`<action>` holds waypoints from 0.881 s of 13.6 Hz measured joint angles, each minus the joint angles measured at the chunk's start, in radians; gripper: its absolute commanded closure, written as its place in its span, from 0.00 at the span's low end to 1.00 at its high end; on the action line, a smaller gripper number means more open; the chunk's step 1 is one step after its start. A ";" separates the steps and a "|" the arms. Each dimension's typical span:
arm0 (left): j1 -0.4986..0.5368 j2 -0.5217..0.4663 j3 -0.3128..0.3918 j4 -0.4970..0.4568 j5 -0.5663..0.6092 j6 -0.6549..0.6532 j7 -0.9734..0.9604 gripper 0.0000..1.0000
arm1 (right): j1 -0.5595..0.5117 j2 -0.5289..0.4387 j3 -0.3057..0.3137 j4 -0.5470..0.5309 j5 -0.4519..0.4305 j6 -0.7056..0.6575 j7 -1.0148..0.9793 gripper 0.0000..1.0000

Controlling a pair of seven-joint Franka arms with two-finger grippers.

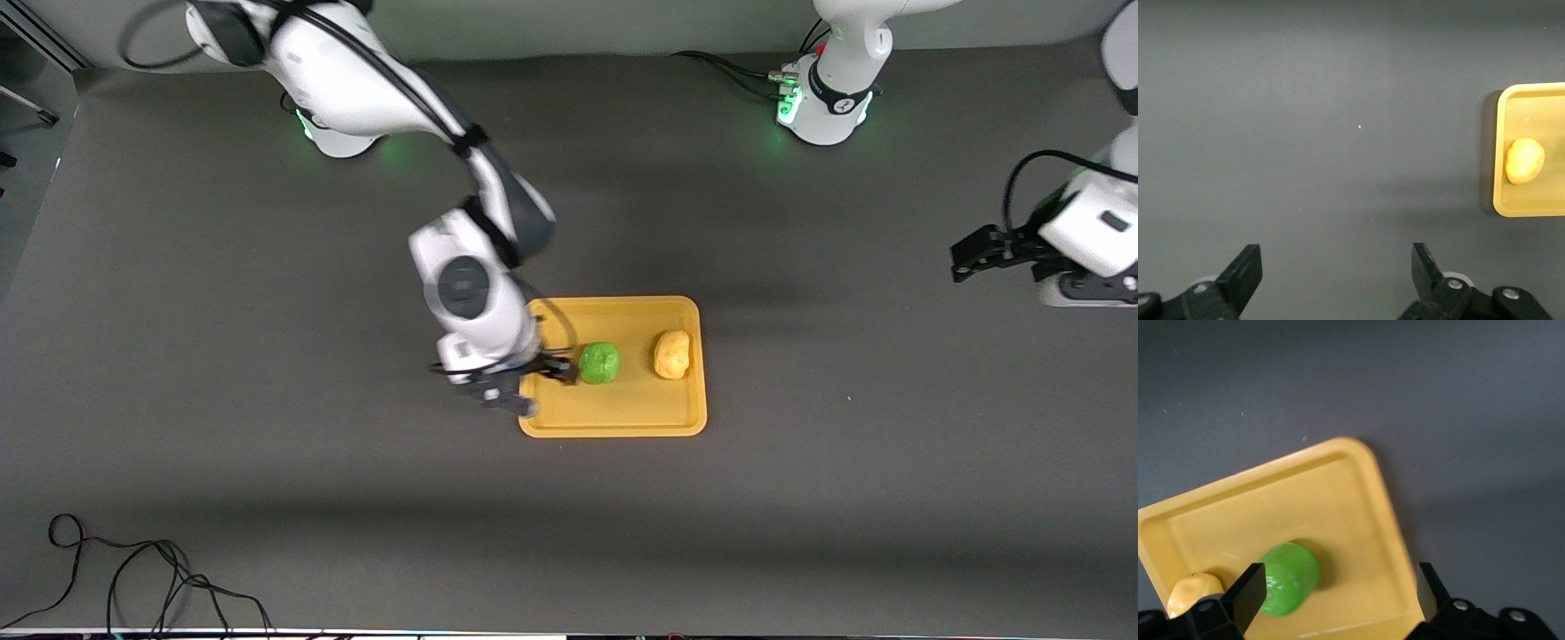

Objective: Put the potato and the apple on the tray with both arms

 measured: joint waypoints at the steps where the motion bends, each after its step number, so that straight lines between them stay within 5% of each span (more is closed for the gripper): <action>1: -0.010 0.000 -0.002 0.000 0.004 0.000 -0.011 0.00 | -0.045 -0.060 -0.002 -0.039 0.000 -0.034 -0.082 0.00; 3: -0.012 0.001 0.000 -0.003 0.007 0.000 -0.012 0.00 | -0.101 -0.170 -0.035 -0.151 0.000 -0.049 -0.238 0.00; 6: -0.010 0.005 0.006 -0.012 0.008 0.002 -0.012 0.00 | -0.108 -0.301 -0.169 -0.277 -0.005 -0.060 -0.465 0.00; 12: -0.006 0.009 0.009 -0.014 0.008 0.007 -0.004 0.00 | -0.107 -0.480 -0.314 -0.284 -0.127 -0.224 -0.622 0.00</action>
